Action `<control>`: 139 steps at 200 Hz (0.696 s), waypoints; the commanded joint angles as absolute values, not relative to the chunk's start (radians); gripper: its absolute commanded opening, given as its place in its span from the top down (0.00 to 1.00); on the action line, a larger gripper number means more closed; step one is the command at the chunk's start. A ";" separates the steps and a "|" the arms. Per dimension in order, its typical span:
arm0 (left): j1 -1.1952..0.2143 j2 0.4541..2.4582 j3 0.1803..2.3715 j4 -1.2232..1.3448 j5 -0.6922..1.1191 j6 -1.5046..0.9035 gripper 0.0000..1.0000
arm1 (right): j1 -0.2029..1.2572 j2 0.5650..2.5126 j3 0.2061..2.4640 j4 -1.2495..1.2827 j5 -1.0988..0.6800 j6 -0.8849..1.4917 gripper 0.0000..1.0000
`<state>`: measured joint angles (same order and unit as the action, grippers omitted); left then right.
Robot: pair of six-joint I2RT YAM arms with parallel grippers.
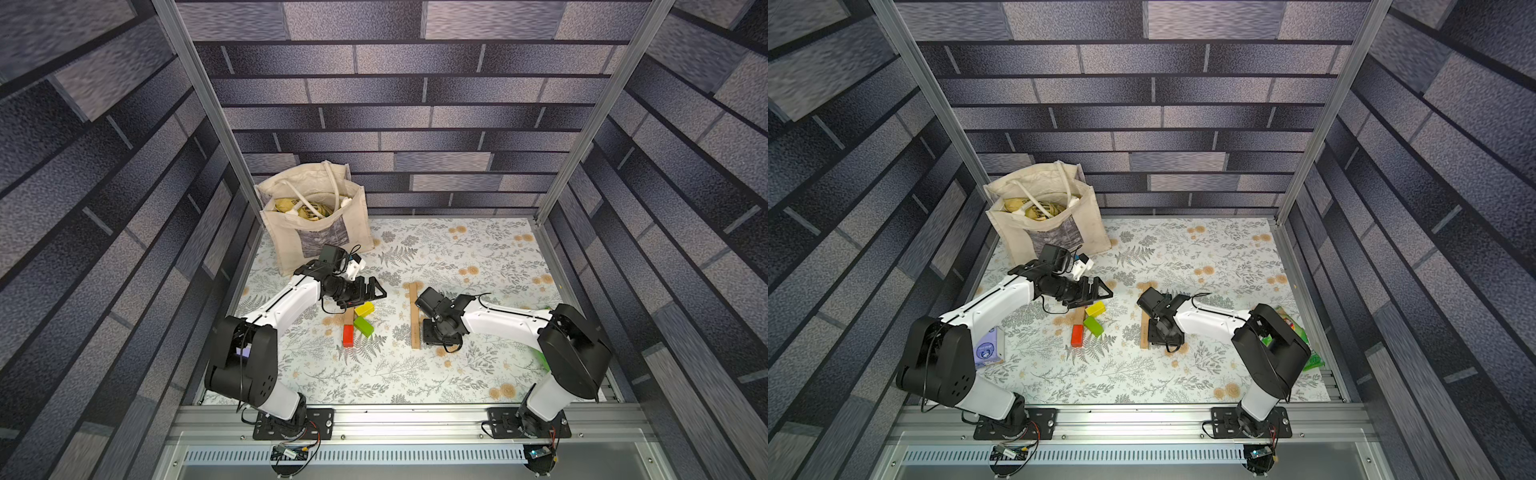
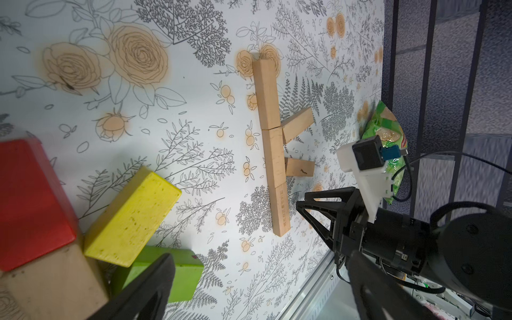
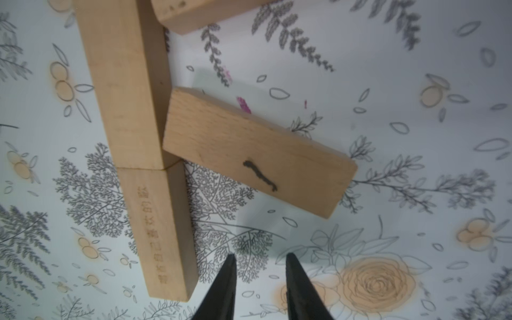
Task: Assemble the letter k with building blocks
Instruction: Adjust the building block at the center of the board.
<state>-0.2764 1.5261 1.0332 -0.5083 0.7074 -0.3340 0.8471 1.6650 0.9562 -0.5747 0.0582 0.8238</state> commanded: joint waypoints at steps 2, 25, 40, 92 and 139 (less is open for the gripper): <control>-0.267 1.503 1.060 -0.539 0.740 -0.334 0.00 | 0.854 1.692 0.961 -0.548 0.063 0.872 0.69; -0.259 1.506 1.054 -0.522 0.754 -0.343 0.00 | 0.854 1.718 0.982 -0.546 0.062 0.877 0.70; -0.257 1.506 1.054 -0.520 0.756 -0.343 0.00 | 0.853 1.733 1.000 -0.562 0.074 0.875 0.71; -0.252 1.511 1.053 -0.517 0.762 -0.342 0.00 | 0.851 1.764 1.029 -0.589 0.115 0.871 0.72; -0.253 1.511 1.052 -0.517 0.762 -0.339 0.00 | 0.830 1.784 1.038 -0.597 0.128 0.871 0.74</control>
